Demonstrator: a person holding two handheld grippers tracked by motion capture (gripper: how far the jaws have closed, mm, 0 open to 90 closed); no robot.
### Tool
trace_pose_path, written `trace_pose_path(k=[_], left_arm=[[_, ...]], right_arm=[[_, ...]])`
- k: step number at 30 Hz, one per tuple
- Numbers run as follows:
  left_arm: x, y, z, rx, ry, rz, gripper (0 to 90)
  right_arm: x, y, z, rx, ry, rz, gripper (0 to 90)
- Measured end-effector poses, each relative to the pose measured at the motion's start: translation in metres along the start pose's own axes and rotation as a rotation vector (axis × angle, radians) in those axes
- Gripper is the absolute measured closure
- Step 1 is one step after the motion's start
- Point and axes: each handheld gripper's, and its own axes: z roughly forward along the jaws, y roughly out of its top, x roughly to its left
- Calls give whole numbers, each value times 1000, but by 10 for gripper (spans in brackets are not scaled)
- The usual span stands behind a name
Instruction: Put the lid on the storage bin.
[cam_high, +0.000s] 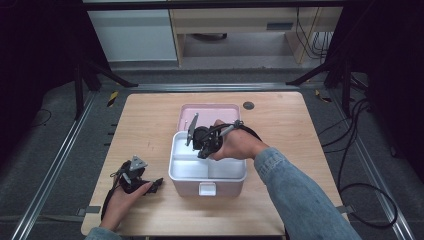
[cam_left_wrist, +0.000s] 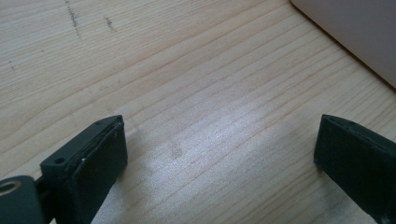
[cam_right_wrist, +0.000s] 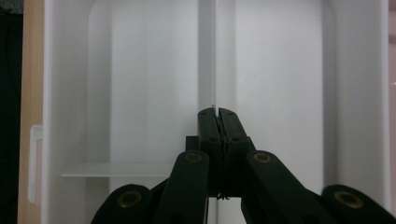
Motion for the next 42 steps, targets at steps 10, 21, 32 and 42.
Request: trace_pose_path(k=[10, 21, 32, 42], left_arm=[[0, 0, 0, 0, 0, -1, 19], [0, 0, 0, 0, 0, 0, 19], [0, 0, 0, 0, 1, 1, 19], [2, 7, 0, 13, 5, 2, 39]], right_arm=[[0, -6, 5, -32, 7, 16, 894], [0, -9, 7, -53, 11, 15, 886], [1, -15, 10, -103, 15, 30, 735], [-6, -35, -24, -279, -143, 236, 344]])
